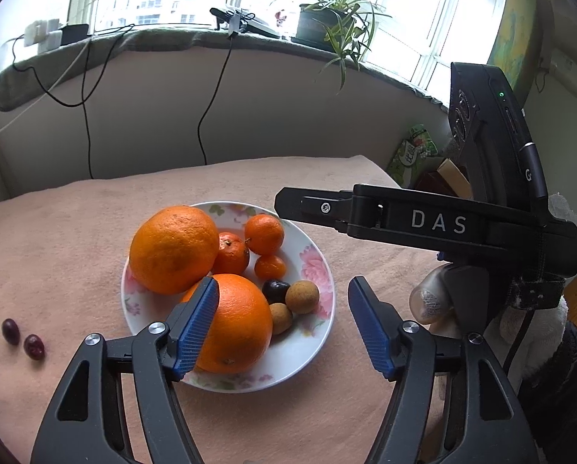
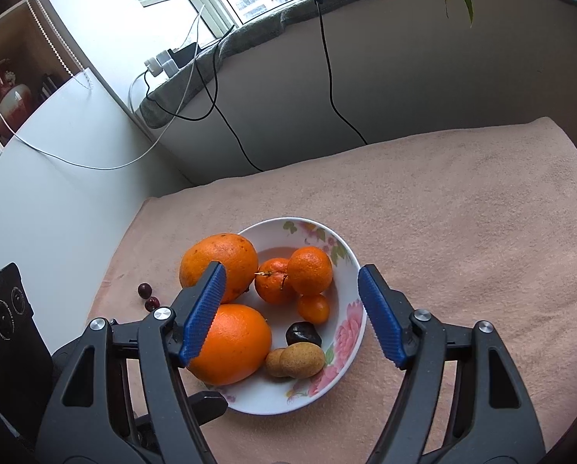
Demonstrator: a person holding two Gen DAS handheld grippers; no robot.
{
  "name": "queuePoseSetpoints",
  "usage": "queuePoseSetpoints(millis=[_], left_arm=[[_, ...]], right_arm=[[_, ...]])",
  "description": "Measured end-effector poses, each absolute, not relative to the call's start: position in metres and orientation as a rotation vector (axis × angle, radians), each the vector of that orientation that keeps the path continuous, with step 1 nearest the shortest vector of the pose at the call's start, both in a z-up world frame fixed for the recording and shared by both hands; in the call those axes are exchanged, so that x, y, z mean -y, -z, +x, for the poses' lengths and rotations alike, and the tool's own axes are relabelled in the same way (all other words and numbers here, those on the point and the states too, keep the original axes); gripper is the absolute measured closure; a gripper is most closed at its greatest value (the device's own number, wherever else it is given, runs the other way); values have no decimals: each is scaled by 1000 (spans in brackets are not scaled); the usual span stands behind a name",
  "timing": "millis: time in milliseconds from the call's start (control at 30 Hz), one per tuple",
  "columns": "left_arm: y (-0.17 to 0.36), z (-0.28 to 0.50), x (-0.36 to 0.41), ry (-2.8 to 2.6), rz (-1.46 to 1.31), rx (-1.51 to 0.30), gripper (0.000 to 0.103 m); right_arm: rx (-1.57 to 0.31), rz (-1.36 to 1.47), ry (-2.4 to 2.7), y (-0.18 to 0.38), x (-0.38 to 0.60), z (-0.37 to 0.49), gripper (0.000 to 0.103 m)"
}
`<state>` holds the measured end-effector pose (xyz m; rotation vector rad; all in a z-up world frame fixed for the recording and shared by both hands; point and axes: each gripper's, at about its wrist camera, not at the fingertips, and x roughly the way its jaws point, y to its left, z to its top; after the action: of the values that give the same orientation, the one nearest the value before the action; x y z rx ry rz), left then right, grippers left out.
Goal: Organize fruits
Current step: 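Move both grippers back toward the two loose dark plums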
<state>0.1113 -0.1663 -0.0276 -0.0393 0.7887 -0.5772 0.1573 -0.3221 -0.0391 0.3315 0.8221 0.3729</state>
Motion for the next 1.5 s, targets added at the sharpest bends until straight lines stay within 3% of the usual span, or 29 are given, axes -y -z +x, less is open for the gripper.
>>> queuePoseSetpoints(millis=[867,1500], left_arm=[[22,99,94,486,-79,-738,32],[46,105,-7,322,-156,-753,32]], right_arm=[[-725,161,-378,9,256,131,29],[-729,45,-494,18,168,121,29]])
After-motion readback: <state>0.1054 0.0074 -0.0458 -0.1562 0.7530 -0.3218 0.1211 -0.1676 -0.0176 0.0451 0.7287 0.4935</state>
